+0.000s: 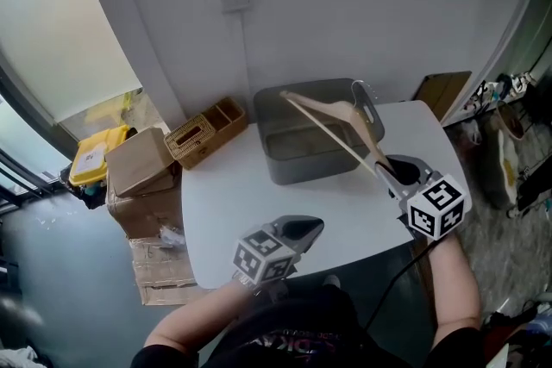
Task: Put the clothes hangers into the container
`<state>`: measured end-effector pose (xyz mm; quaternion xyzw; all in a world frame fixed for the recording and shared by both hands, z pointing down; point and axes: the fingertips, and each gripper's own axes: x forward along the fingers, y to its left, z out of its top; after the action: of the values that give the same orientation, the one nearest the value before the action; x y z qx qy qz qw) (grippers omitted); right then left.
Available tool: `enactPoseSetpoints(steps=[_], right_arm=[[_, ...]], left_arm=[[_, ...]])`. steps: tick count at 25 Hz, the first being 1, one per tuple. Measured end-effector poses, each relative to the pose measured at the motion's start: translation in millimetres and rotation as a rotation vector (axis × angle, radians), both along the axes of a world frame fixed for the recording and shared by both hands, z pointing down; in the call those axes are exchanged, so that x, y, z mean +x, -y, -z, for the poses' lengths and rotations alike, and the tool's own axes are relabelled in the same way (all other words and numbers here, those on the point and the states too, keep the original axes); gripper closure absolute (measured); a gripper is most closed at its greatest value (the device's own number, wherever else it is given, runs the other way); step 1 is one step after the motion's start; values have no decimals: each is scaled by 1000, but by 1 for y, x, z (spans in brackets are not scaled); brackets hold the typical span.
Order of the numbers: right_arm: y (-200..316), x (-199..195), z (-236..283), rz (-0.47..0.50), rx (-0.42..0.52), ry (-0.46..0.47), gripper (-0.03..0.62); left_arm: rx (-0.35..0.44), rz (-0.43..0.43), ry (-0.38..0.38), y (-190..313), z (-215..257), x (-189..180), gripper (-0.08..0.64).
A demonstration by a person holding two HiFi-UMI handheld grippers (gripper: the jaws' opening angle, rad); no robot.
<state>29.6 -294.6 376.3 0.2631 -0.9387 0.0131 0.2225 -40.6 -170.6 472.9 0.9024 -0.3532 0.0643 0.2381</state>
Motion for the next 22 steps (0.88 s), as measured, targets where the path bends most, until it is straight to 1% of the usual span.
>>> enactPoseSetpoints(steps=[4, 8, 15, 19, 22], right_arm=[[23, -9, 0, 78, 24, -106, 538], [51, -16, -8, 155, 22, -209, 538], [100, -38, -26, 297, 12, -347, 538], [120, -52, -43, 380, -5, -416, 538], [133, -64, -58, 439, -15, -461, 538]], left_arm=[[11, 37, -9, 11, 2, -2, 557], [7, 86, -19, 23, 4, -1, 557], [-1, 190, -22, 56, 4, -1, 557], [-10, 258, -33, 71, -1, 0, 557], [-23, 295, -26, 80, -7, 1, 557]])
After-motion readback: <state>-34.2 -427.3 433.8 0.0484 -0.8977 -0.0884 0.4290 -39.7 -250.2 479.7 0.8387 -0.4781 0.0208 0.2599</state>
